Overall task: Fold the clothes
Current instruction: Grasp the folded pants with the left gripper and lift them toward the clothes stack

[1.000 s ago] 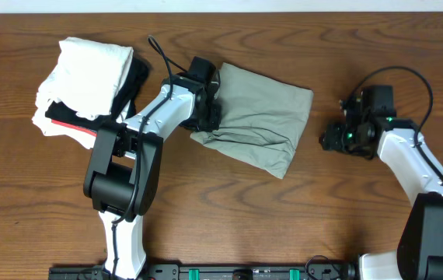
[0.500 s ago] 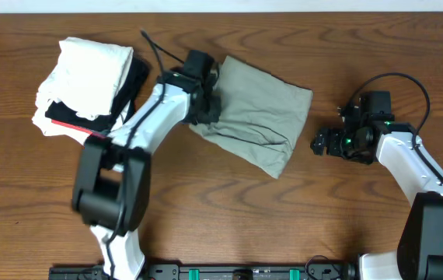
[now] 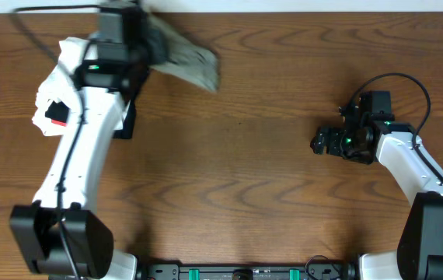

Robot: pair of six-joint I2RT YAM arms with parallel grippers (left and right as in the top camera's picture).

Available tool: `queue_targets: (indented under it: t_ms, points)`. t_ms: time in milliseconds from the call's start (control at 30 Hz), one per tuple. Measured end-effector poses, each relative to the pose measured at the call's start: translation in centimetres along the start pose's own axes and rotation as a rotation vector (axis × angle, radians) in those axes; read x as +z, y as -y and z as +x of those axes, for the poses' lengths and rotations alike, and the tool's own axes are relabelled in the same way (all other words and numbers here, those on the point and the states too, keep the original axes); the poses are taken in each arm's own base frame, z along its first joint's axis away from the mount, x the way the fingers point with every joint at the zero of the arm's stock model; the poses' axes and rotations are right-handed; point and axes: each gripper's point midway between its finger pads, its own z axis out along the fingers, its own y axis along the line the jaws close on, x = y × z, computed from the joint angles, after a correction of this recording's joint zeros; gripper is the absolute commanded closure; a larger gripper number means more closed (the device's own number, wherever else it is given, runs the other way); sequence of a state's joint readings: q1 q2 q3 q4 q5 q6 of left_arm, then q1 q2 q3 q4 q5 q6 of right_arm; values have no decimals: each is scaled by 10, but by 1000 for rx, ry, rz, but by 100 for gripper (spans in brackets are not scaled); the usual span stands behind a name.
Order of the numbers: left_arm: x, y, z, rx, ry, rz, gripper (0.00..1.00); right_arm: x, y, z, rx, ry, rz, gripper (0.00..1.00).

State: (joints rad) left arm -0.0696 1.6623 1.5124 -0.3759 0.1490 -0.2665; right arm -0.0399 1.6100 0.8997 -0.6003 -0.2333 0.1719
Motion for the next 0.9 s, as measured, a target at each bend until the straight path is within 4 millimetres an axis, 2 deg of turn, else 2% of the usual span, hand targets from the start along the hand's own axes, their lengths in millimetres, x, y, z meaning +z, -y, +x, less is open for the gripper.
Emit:
queue_targets:
  t_ms: [100, 167, 267, 400, 533, 767, 900]
  points:
    - [-12, -32, -27, -60, 80, -43, 94, 0, 0, 0, 2, 0, 0, 1]
    - [-20, -56, -37, -92, 108, -80, 94, 0, 0, 0, 3, 0, 0, 1]
    - [-29, -84, -39, -120, 102, -132, 94, 0, 0, 0, 4, 0, -2, 1]
    - [-33, -99, -37, -105, 86, -155, 94, 0, 0, 0, 4, 0, -2, 1]
    - [-32, -88, -41, -83, 93, -74, 94, 0, 0, 0, 4, 0, -2, 1]
    - [-35, -45, -57, -31, 138, 153, 94, 0, 0, 0, 4, 0, -2, 1]
    - [-40, -29, -61, 30, 149, 237, 94, 0, 0, 0, 4, 0, -2, 1]
